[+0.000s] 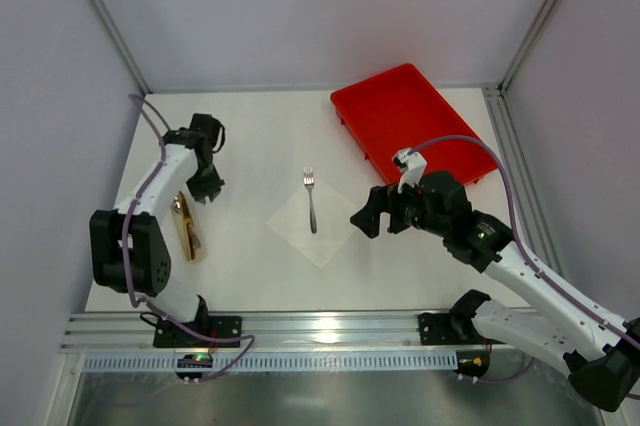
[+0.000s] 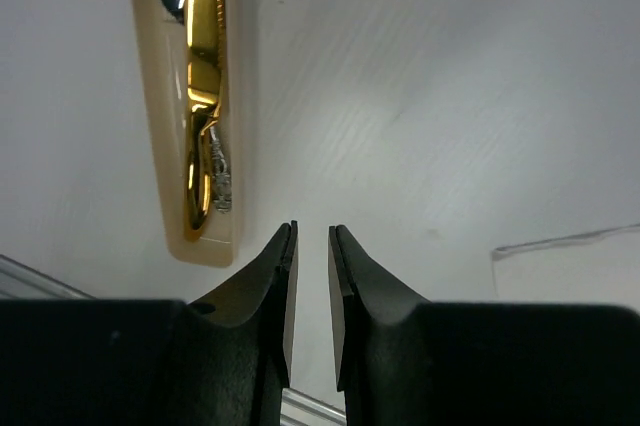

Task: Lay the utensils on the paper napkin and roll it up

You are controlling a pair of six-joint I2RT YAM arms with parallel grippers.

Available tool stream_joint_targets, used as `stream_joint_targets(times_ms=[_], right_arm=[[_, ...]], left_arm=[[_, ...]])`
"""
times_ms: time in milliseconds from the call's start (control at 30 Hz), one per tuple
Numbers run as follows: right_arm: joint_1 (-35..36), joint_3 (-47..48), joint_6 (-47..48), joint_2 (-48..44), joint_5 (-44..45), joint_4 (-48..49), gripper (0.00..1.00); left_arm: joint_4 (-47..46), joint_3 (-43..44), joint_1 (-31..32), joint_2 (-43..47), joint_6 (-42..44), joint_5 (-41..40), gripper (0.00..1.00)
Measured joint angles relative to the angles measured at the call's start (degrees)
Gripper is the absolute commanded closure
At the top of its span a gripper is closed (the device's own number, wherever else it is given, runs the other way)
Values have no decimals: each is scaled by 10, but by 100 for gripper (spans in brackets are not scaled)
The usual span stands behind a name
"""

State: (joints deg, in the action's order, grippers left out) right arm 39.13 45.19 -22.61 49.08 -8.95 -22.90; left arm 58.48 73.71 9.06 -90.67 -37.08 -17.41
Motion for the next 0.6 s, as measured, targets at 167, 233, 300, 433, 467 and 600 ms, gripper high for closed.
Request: stream_joint_targets(times_ms=[167, 233, 300, 433, 467, 600], right_arm=[[0, 0, 0, 0, -3, 2, 0], [0, 0, 0, 0, -3, 2, 0], [0, -1, 1, 0, -3, 2, 0], [0, -2, 3, -1, -3, 2, 0], [0, -2, 3, -2, -3, 2, 0], [0, -2, 5, -7, -2, 2, 0]], left_arm=[[0, -52, -60, 9, 33, -9, 75], [-3, -68, -76, 15, 45, -13, 75], [-9, -80, -85, 19, 51, -17, 74], [-22, -107, -91, 22, 63, -21, 72], [-30, -117, -96, 22, 66, -21, 71], [-53, -146, -120, 22, 81, -21, 70]])
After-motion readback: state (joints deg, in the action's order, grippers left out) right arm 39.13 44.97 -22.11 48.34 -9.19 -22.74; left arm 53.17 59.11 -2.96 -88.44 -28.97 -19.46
